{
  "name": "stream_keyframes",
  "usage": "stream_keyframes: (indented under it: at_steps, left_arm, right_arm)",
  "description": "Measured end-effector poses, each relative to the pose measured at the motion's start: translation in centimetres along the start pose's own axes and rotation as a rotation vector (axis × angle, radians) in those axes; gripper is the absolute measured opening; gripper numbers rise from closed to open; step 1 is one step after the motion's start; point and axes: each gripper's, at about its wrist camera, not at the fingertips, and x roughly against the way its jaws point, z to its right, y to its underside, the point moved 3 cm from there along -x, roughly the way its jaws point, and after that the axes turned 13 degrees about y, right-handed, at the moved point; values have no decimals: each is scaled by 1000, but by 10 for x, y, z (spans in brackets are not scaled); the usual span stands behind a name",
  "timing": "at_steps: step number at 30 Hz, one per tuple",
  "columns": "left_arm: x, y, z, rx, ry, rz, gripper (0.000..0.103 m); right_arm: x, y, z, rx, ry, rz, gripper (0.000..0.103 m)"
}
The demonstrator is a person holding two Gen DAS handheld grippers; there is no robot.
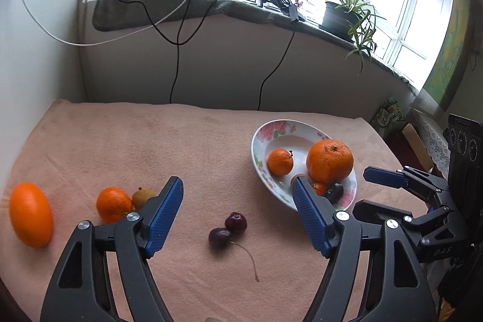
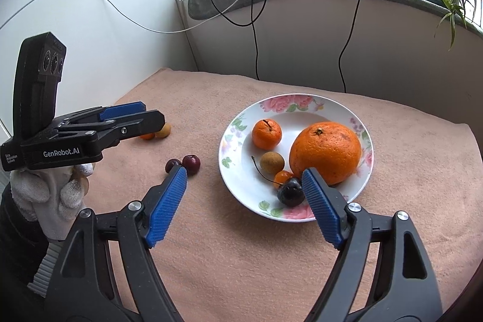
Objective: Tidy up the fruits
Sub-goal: 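Move both open tools toward the tangerine and the small brown pear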
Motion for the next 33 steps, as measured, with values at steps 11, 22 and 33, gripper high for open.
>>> stream_keyframes:
  at_steps: [11, 22, 33]
  left_arm:
    - [56, 23, -49, 69, -138, 55, 75]
    - [76, 48, -88, 129, -185, 58, 75]
    - [56, 44, -88, 63, -136, 22, 73]
  right_arm:
    - [-6, -17, -30, 11, -80, -5, 92]
    - [-39, -38, -72, 53, -162, -63, 92]
    - [-77, -55, -115, 229, -191, -108, 92]
